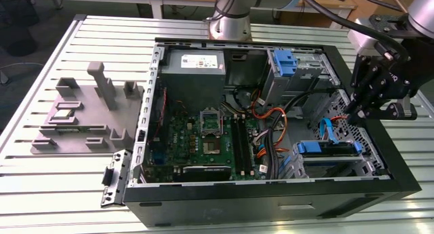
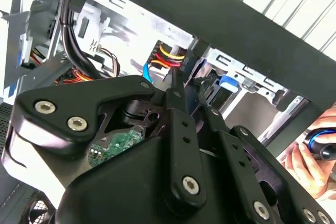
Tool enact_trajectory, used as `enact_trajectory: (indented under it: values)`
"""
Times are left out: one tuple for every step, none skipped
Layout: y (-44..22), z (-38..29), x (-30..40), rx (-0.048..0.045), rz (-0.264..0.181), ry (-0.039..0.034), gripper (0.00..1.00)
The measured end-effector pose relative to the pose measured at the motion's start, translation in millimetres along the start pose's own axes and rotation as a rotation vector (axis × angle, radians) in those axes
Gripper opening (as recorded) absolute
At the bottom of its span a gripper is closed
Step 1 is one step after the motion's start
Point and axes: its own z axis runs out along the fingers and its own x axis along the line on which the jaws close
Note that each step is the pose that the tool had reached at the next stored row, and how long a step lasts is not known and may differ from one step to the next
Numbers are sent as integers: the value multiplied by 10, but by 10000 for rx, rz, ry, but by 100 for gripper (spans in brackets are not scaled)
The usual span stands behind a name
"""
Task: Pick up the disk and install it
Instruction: 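Insert the second disk wire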
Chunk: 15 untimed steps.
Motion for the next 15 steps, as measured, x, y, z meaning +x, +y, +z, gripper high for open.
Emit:
enact_trajectory:
  values:
    - [-9,1,-1,0,0,0,23]
    - [-21,1,-1,-1,1,1,23]
    - [-36,2,-2,0,1,1,23]
    - [-53,3,-3,0,1,0,23]
    - [-71,4,-3,0,1,1,23]
    - [-88,8,-4,-1,0,0,23]
    - [-100,14,-5,-1,0,-2,23]
    - [-112,25,-5,-5,0,-1,23]
    - [-121,36,-4,-14,1,0,23]
    - [-127,47,-4,-26,1,0,23]
    - [-128,49,-4,-31,1,2,23]
    - [-128,49,-4,-32,2,3,23]
    - [-128,49,-4,-32,2,4,23]
    - [-128,50,-4,-32,2,4,23]
    - [-128,51,-4,-32,2,2,23]
